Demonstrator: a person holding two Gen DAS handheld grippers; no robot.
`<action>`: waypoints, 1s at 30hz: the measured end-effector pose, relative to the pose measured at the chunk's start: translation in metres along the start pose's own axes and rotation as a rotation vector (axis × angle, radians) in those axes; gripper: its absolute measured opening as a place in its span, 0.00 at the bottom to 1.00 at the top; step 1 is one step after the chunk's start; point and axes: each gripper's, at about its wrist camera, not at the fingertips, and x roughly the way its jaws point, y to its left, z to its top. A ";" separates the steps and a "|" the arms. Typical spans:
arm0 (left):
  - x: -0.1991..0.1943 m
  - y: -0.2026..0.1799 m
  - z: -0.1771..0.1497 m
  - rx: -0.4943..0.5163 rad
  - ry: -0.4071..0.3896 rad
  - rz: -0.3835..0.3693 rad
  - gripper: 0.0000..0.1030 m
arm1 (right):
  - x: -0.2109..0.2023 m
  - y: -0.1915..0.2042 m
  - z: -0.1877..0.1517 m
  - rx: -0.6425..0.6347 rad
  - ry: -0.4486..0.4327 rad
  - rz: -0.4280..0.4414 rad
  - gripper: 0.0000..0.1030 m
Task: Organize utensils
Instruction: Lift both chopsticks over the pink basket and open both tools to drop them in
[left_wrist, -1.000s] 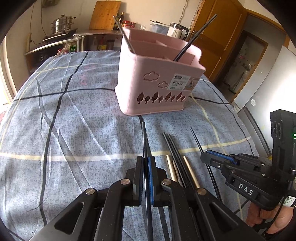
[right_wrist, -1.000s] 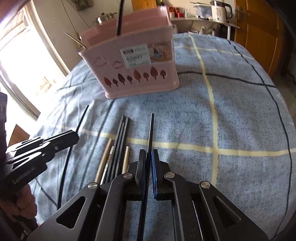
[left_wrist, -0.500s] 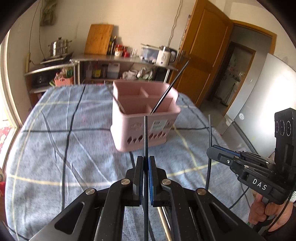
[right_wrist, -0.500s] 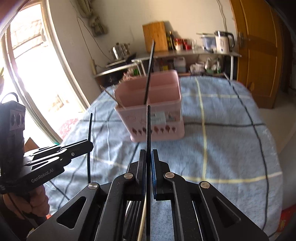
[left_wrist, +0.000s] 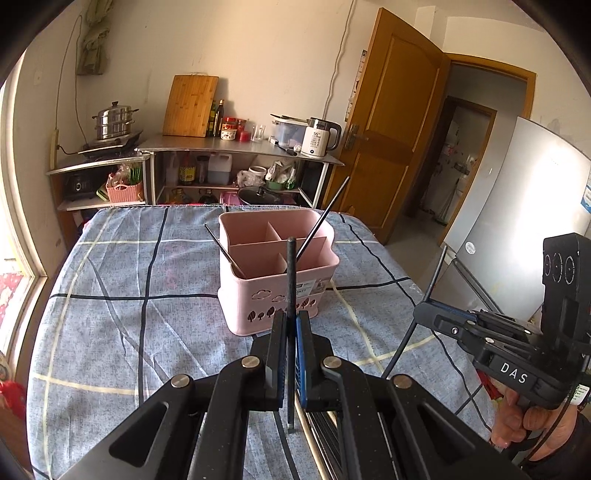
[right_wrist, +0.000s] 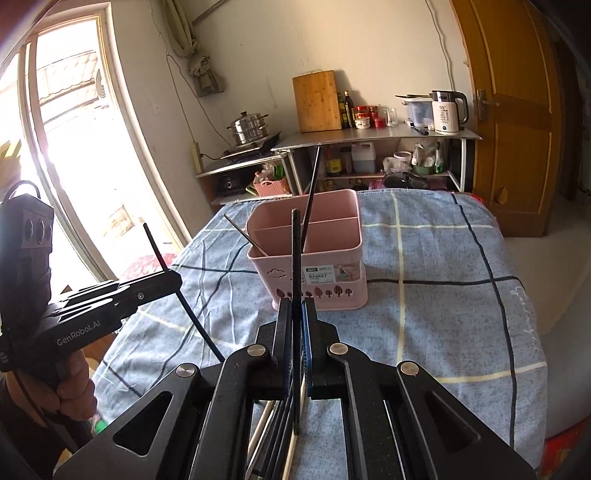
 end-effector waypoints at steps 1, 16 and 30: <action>0.000 0.000 0.000 -0.001 0.000 0.000 0.04 | -0.001 -0.001 0.001 0.000 -0.002 0.001 0.05; -0.006 -0.002 0.030 0.013 -0.035 0.000 0.04 | -0.004 0.000 0.026 -0.024 -0.065 0.015 0.05; -0.014 0.002 0.119 0.044 -0.161 0.031 0.04 | 0.007 0.017 0.097 -0.075 -0.203 0.026 0.05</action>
